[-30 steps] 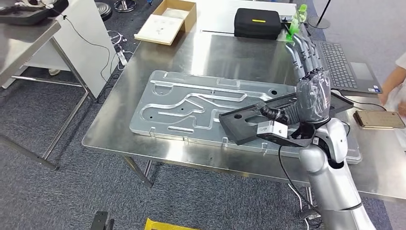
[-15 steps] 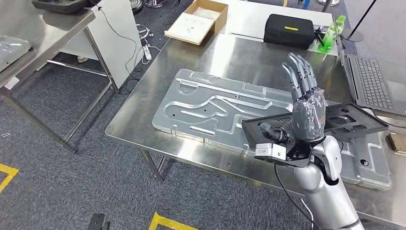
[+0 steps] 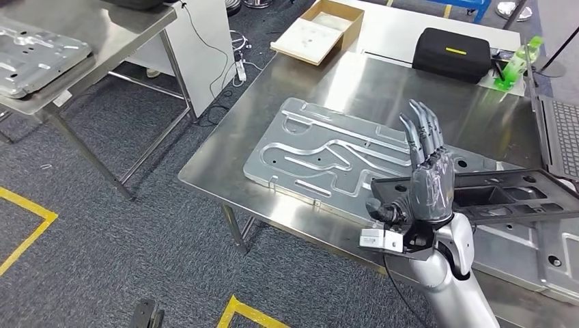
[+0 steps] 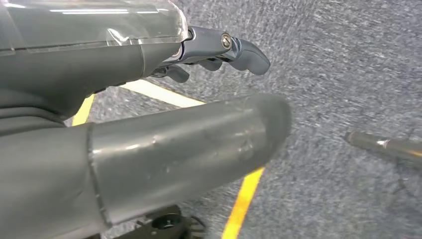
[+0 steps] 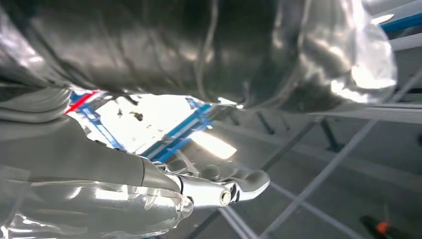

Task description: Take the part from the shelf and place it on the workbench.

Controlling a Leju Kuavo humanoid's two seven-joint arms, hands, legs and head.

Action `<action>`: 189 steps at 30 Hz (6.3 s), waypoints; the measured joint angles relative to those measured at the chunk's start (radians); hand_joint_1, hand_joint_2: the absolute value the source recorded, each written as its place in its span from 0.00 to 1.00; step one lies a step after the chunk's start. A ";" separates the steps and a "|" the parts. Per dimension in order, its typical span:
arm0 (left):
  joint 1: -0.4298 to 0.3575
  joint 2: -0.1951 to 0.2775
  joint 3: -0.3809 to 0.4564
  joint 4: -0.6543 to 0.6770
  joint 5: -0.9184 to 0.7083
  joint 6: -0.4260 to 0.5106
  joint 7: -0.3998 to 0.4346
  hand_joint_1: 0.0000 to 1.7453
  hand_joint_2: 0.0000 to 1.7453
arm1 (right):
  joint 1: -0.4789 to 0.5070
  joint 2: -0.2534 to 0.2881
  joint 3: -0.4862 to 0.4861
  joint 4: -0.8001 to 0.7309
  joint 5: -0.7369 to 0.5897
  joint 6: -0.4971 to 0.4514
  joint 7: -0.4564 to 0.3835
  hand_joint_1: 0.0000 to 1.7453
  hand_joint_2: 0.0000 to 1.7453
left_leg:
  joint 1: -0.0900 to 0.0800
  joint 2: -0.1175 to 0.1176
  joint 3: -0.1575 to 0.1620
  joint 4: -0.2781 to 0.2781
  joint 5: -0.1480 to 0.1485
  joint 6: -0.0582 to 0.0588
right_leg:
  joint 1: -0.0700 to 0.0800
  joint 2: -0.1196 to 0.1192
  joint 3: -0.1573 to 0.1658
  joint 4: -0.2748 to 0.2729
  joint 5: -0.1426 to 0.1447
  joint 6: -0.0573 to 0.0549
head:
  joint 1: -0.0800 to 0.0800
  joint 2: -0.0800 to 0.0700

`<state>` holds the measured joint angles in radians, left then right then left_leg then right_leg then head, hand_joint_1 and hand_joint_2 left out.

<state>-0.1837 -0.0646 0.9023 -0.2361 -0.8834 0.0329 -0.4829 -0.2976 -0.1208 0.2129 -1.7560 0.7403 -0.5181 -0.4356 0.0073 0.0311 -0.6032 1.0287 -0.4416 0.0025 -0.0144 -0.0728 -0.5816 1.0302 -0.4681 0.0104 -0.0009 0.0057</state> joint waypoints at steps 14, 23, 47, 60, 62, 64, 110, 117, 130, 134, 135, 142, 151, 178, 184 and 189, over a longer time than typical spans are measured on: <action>-0.035 -0.042 -0.025 0.001 -0.015 -0.020 0.024 0.00 0.00 | -0.068 0.004 0.000 0.008 0.004 0.020 0.013 0.00 0.00 | -0.005 -0.114 -0.007 -0.003 0.015 0.032 | -0.001 0.131 -0.019 0.017 0.011 -0.006 | 0.000 0.000; -0.026 -0.044 -0.029 0.001 -0.018 -0.019 0.062 0.00 0.00 | -0.069 0.012 0.001 0.011 0.000 0.005 0.007 0.00 0.00 | 0.006 -0.045 -0.135 0.252 -0.104 -0.015 | -0.006 0.053 0.003 -0.016 0.010 -0.028 | -0.007 0.000; -0.029 -0.057 -0.029 0.001 0.002 -0.004 0.058 0.00 0.00 | -0.073 0.006 0.002 -0.006 0.018 0.002 -0.006 0.00 0.00 | 0.003 -0.125 -0.019 -0.003 0.020 0.012 | -0.005 0.113 -0.012 0.004 0.004 0.001 | -0.005 0.000; -0.027 -0.058 -0.029 0.001 0.003 -0.004 0.058 0.00 0.00 | -0.097 0.003 0.013 -0.009 0.034 0.020 0.007 0.00 0.00 | 0.001 0.019 -0.015 0.007 0.012 -0.004 | 0.001 -0.002 0.009 0.000 -0.012 -0.005 | -0.009 0.000; -0.025 -0.059 -0.029 0.001 0.003 -0.003 0.058 0.00 0.00 | -0.101 0.003 0.017 -0.009 0.035 0.021 0.009 0.00 0.00 | -0.002 0.006 -0.016 0.002 0.012 0.009 | 0.003 -0.016 0.012 -0.002 -0.013 0.006 | -0.009 0.000; -0.023 -0.060 -0.029 0.001 0.003 -0.003 0.058 0.00 0.00 | -0.104 0.003 0.021 -0.009 0.035 0.021 0.010 0.00 0.00 | 0.000 -0.010 -0.011 -0.008 0.017 0.023 | -0.001 -0.001 0.010 0.014 -0.030 0.016 | -0.009 0.000; -0.016 -0.058 -0.029 0.001 0.018 0.002 0.057 0.00 0.00 | -0.130 -0.004 0.058 0.008 0.050 0.015 0.032 0.00 0.00 | -0.002 -0.108 -0.023 0.012 0.004 0.006 | -0.004 0.100 -0.013 -0.003 0.010 -0.010 | -0.009 0.000; -0.021 -0.057 -0.029 0.001 0.019 0.005 0.058 0.00 0.00 | -0.131 -0.004 0.066 0.019 0.050 0.013 0.032 0.00 0.00 | 0.004 -0.038 -0.128 0.232 -0.073 -0.011 | -0.003 0.038 -0.002 -0.007 0.004 -0.025 | -0.011 0.000; -0.023 -0.055 -0.029 0.001 0.021 0.005 0.058 0.00 0.00 | -0.121 -0.007 0.068 0.028 0.050 0.002 0.032 0.00 0.00 | -0.007 -0.050 -0.005 -0.017 0.020 0.048 | 0.002 0.066 -0.111 0.250 -0.132 0.020 | -0.010 0.000; -0.022 -0.056 -0.029 0.001 0.022 0.006 0.059 0.00 0.00 | -0.117 -0.007 0.068 0.033 0.049 0.002 0.032 0.00 0.00 | -0.007 -0.090 -0.004 -0.009 0.015 0.046 | 0.001 0.092 -0.068 0.119 -0.023 0.010 | -0.010 0.000; -0.022 -0.057 -0.029 0.001 0.022 0.006 0.059 0.00 0.00 | -0.118 -0.007 0.068 0.034 0.049 0.002 0.032 0.00 0.00 | -0.008 -0.099 -0.006 -0.006 0.014 0.044 | 0.001 0.108 -0.043 0.060 0.000 0.006 | -0.010 0.000; -0.018 -0.058 -0.029 0.001 0.022 0.009 0.060 0.00 0.00 | -0.121 -0.007 0.068 0.035 0.048 0.001 0.030 0.00 0.00 | -0.004 -0.082 -0.045 0.064 -0.027 0.008 | -0.004 0.086 0.000 -0.022 0.016 -0.023 | -0.011 0.000; -0.019 -0.055 -0.029 0.001 0.023 0.007 0.060 0.00 0.00 | -0.115 -0.008 0.068 0.035 0.049 -0.001 0.030 0.00 0.00 | 0.007 0.006 -0.023 0.025 0.008 -0.005 | 0.004 0.008 0.008 -0.008 -0.004 -0.010 | -0.011 0.000; -0.022 -0.055 -0.030 0.001 0.019 0.009 0.062 0.00 0.00 | -0.099 -0.010 0.068 0.033 0.052 -0.006 0.029 0.00 0.00 | 0.006 -0.036 -0.127 0.229 -0.071 -0.005 | 0.005 0.035 0.007 -0.016 0.003 -0.029 | -0.011 0.000; -0.025 -0.053 -0.031 0.001 0.019 0.010 0.062 0.00 0.00 | -0.100 -0.010 0.068 0.032 0.052 -0.006 0.029 0.00 0.00 | -0.008 -0.004 -0.013 0.002 0.005 0.021 | 0.013 -0.007 0.010 -0.005 -0.012 -0.004 | -0.010 0.000; -0.025 -0.052 -0.031 0.001 0.020 0.010 0.062 0.00 0.00 | -0.098 -0.010 0.068 0.030 0.052 -0.007 0.029 0.00 0.00 | -0.004 -0.037 -0.006 -0.013 0.015 0.045 | 0.004 0.059 -0.054 0.143 -0.104 0.015 | -0.010 0.000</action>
<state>-0.2084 -0.1166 0.8714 -0.2350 -0.8635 0.0431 -0.4207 -0.3954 -0.1307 0.2811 -1.7258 0.7928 -0.5252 -0.4066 0.0037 -0.0060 -0.6096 1.0158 -0.4263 0.0477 -0.0107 -0.0137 -0.6361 1.1730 -0.5720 0.0253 -0.0107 0.0057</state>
